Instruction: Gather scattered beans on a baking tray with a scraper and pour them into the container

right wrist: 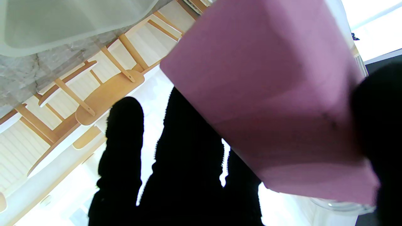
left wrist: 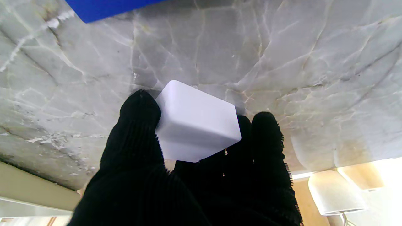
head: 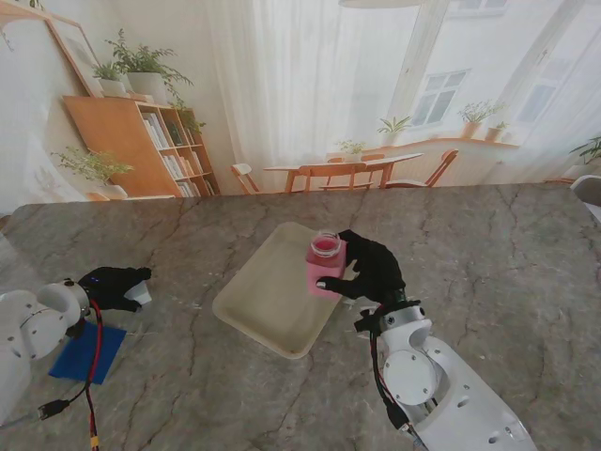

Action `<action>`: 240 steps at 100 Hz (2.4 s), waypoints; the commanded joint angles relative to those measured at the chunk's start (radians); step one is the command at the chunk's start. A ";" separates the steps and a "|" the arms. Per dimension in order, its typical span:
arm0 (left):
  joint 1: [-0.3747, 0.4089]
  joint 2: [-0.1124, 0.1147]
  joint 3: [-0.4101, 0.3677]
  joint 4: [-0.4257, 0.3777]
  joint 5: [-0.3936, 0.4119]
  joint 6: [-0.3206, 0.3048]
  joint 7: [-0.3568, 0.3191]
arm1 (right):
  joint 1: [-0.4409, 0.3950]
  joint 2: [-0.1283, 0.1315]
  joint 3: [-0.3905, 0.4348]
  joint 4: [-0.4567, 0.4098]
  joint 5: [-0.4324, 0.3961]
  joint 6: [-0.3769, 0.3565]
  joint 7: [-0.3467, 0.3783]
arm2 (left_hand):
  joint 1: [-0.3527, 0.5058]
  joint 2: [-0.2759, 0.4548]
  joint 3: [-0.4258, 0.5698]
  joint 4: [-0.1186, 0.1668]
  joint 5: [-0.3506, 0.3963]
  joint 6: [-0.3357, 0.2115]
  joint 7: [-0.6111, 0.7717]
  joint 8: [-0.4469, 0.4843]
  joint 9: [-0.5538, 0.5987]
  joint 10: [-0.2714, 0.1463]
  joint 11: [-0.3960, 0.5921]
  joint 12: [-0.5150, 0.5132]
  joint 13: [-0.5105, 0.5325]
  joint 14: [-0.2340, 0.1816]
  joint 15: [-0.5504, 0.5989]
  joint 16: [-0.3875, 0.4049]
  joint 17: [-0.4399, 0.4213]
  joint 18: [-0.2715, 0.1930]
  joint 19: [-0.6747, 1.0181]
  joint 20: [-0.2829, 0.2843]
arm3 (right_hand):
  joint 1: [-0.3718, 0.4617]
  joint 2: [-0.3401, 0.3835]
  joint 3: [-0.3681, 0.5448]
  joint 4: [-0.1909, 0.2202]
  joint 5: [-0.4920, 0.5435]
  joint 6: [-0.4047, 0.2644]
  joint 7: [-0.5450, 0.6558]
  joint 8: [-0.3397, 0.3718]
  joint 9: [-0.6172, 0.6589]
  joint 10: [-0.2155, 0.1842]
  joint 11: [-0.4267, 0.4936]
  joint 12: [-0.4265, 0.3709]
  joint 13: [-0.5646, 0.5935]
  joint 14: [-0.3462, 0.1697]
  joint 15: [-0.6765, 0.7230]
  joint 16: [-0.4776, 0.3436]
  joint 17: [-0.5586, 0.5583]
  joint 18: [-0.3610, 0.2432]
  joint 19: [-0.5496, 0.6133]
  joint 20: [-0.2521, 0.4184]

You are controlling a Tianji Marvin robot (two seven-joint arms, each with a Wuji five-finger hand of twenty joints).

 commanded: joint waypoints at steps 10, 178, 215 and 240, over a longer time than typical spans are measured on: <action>0.011 -0.014 0.025 0.045 -0.018 0.024 0.017 | -0.006 -0.005 0.006 -0.005 0.004 0.005 0.014 | 0.234 -0.080 0.145 -0.082 0.071 -0.121 0.312 0.277 0.310 -0.211 -0.015 0.327 0.230 -0.116 0.144 0.061 0.179 -0.107 0.101 0.009 | 0.237 0.116 0.181 0.052 0.095 -0.323 0.203 0.037 0.126 -0.190 0.123 0.094 0.028 -0.083 0.041 0.028 -0.004 -0.012 0.019 -0.008; 0.126 -0.205 0.272 -0.541 -0.355 0.195 0.534 | 0.011 0.068 -0.039 -0.025 -0.341 0.110 0.001 | 0.235 -0.169 0.243 -0.091 0.231 -0.219 0.648 -0.097 0.533 -0.168 -0.037 0.341 0.454 -0.126 0.198 0.220 0.398 -0.153 0.171 0.053 | 0.334 0.157 0.110 0.077 0.080 -0.196 0.219 0.036 0.088 -0.106 0.164 0.065 0.006 -0.016 0.115 0.026 -0.036 0.060 0.052 -0.006; 0.071 -0.201 0.323 -0.499 -0.384 0.070 0.484 | 0.016 0.070 -0.043 -0.019 -0.346 0.109 0.007 | 0.235 -0.178 0.229 -0.088 0.259 -0.222 0.618 -0.102 0.555 -0.166 -0.051 0.338 0.470 -0.131 0.193 0.220 0.405 -0.152 0.177 0.058 | 0.333 0.162 0.106 0.079 0.078 -0.199 0.218 0.038 0.085 -0.110 0.170 0.059 0.006 -0.021 0.121 0.021 -0.035 0.055 0.051 -0.006; 0.072 -0.184 0.306 -0.502 -0.394 -0.029 0.401 | 0.019 0.071 -0.043 -0.015 -0.349 0.109 0.008 | 0.235 -0.184 0.223 -0.087 0.293 -0.225 0.577 -0.116 0.571 -0.163 -0.065 0.336 0.482 -0.133 0.183 0.222 0.412 -0.151 0.174 0.065 | 0.332 0.165 0.104 0.079 0.075 -0.201 0.217 0.038 0.082 -0.113 0.172 0.056 0.006 -0.023 0.123 0.019 -0.033 0.055 0.051 -0.006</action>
